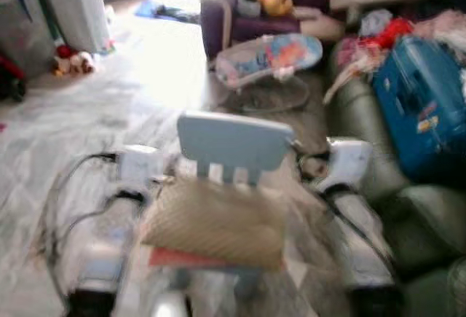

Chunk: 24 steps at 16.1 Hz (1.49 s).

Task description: Move the pillow to the sofa

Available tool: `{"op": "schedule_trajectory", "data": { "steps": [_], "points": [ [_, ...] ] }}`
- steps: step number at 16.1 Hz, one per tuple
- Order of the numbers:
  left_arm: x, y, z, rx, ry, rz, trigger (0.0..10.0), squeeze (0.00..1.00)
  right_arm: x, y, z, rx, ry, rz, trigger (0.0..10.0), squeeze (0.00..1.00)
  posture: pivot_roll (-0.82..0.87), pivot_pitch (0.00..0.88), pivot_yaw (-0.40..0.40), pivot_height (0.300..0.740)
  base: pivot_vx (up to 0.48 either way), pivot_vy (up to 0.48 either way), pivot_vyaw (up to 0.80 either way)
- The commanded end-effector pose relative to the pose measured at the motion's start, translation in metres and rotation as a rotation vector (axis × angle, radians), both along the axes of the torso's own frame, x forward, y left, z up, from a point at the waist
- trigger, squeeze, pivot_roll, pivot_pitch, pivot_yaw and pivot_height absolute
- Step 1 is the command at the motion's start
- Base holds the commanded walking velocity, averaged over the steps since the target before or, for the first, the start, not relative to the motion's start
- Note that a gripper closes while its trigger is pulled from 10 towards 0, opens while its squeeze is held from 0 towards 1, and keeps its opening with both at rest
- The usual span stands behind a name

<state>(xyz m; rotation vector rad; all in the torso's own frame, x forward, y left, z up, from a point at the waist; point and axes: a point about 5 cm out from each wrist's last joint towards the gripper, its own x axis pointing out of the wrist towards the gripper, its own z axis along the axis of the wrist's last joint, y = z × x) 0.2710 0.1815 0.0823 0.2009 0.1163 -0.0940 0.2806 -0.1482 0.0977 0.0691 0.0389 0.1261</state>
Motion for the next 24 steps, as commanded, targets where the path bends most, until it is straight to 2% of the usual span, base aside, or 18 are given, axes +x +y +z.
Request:
{"op": "schedule_trajectory", "data": {
  "steps": [1,9,10,13,18,24],
  "points": [
    [0.000,-0.007,0.001,-0.003,-0.005,-0.020,10.0,0.00,-0.002,-0.011,-0.002,-0.016,0.008,-0.028,10.0,0.00,0.00,0.000,-0.059,0.740,0.000,0.000,0.00],
    [-0.004,-0.003,-0.005,0.041,0.054,-0.003,10.0,0.00,-0.002,-0.012,0.000,-0.008,-0.001,-0.047,10.0,0.00,0.01,0.000,-0.059,0.740,0.000,0.000,0.00],
    [-0.004,-0.003,-0.006,0.023,0.058,-0.002,10.0,0.00,-0.002,-0.013,0.000,0.000,0.000,-0.052,10.0,0.00,0.01,0.000,-0.057,0.740,0.000,0.000,0.00],
    [-0.001,0.001,0.000,0.021,0.019,-0.014,10.0,0.00,-0.004,-0.012,0.001,0.016,-0.010,-0.060,10.0,0.00,0.00,0.000,-0.053,0.740,0.000,0.000,0.00],
    [-0.001,0.001,-0.002,0.027,0.028,-0.010,10.0,0.00,-0.006,-0.022,0.000,0.001,-0.009,-0.093,10.0,0.00,-0.01,0.000,-0.050,0.740,0.000,0.000,0.00],
    [-0.001,0.001,-0.004,0.018,0.034,0.000,10.0,0.00,-0.005,-0.021,0.000,-0.004,-0.011,-0.091,10.0,0.00,-0.01,0.000,-0.051,0.740,0.000,0.000,0.00]
  ]
}}
